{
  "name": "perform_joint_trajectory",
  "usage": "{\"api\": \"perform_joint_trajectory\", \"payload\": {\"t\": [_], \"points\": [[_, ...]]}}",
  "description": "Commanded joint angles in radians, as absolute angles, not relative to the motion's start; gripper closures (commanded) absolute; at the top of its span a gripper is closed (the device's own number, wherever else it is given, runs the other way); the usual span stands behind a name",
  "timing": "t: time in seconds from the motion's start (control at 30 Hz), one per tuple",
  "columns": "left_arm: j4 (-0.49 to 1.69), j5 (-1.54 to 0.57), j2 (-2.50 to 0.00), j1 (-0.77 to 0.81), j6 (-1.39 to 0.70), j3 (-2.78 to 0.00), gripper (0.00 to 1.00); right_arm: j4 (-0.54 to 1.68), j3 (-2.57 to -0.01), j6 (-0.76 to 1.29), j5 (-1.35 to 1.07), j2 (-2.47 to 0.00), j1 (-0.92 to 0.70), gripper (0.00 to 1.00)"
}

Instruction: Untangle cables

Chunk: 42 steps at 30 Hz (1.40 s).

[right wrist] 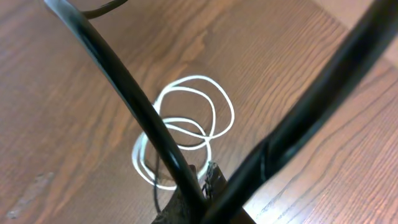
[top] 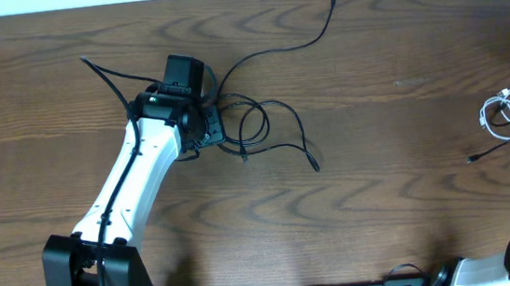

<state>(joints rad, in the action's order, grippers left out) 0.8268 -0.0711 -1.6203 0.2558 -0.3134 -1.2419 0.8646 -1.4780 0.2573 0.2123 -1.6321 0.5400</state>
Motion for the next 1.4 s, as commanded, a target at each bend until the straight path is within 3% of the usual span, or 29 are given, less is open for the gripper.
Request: {"api": "perform_joint_trajectory", "payload": {"t": [0.0,0.13,0.37,0.53,0.83,1.03,1.13,1.37], "points": [[0.834,-0.052,-1.62,0.252,-0.303,-1.248,0.4,0.872,-1.49,0.273,0.195,-1.693,0.564,0.99],[0.844,-0.052,-1.62,0.252,-0.303,-1.248,0.4,0.875,-1.49,0.273,0.196,-1.76,0.578,0.99],[0.852,-0.052,-1.62,0.252,-0.303,-1.248,0.41,0.871,-1.49,0.273,0.192,-1.834,0.623,0.86],[0.852,-0.052,-1.62,0.252,-0.304,-1.248,0.41,0.826,-1.49,0.207,0.02,-1.84,0.638,0.46],[0.853,-0.051,-1.62,0.252,-0.303,-1.248,0.4,0.763,-1.491,0.11,-0.476,-1.839,0.594,0.42],[0.919,0.084,-1.62,0.25,-0.373,-1.248,0.38,0.809,-1.491,-0.076,-0.668,-1.839,0.415,0.4],[0.965,0.146,-1.62,0.229,-0.465,-1.247,0.22,0.857,-1.491,-0.203,-0.663,-1.839,0.292,0.34],[1.021,0.113,-1.62,0.069,-0.54,-1.248,0.08,0.995,-1.49,-0.296,-0.559,-1.839,-0.047,0.24]]}}
